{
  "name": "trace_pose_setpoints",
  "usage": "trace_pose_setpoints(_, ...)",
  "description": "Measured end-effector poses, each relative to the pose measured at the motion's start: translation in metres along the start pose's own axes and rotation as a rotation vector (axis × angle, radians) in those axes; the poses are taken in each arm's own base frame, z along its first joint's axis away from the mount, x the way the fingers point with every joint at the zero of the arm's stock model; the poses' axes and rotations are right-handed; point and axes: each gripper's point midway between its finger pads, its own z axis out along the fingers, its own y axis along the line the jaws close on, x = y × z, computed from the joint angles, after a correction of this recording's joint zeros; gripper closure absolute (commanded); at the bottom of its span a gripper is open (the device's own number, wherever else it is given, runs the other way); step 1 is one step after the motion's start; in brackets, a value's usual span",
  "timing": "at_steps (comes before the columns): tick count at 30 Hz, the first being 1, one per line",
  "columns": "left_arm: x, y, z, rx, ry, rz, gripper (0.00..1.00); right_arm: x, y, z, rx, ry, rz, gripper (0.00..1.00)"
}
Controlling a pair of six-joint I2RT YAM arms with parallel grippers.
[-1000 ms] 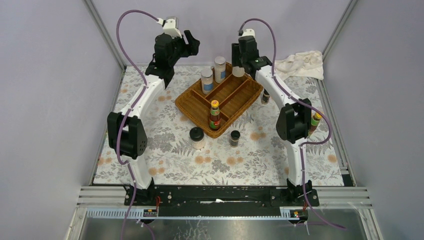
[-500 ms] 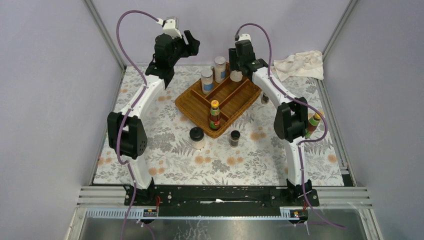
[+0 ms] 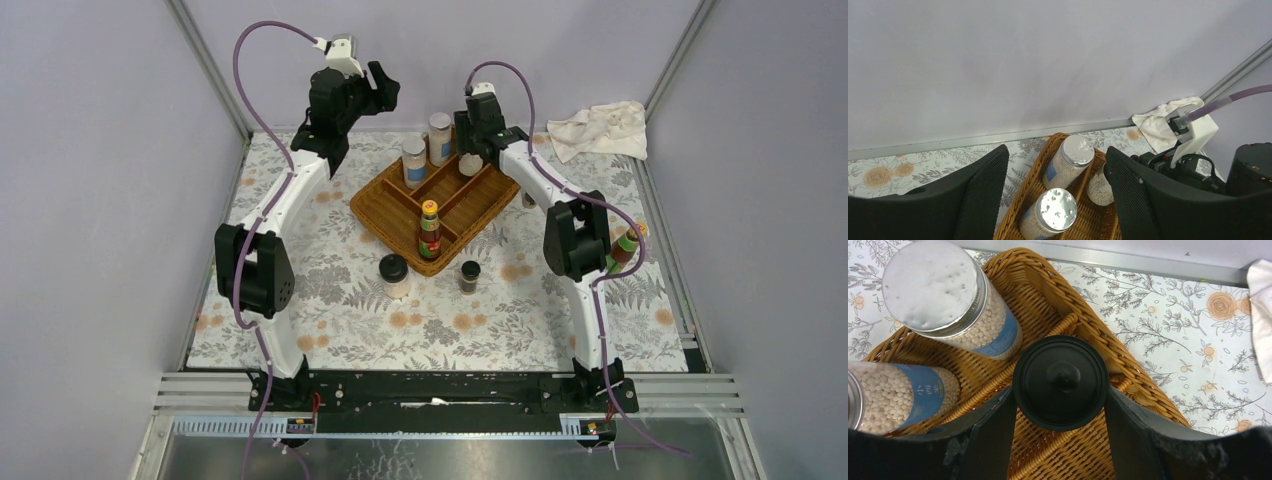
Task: Organize the condiment bottles
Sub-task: Place the bottle in the storage box.
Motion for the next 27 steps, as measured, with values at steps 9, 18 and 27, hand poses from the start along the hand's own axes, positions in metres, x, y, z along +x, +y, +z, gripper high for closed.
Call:
trace_pose_setpoints(9,0.003,0.001,0.002,0.001,0.001,-0.004,0.24,0.013,0.003,0.007,-0.016,0.012,-0.009,1.00)
trace_pose_setpoints(18,0.018,0.003,0.006,0.009,0.030,-0.014,0.24,0.023,0.006,0.013,-0.035,0.013,-0.011,1.00)
trace_pose_setpoints(27,0.020,0.003,0.006,0.008,0.035,-0.018,0.22,0.023,0.008,0.020,-0.040,-0.025,-0.008,0.86)
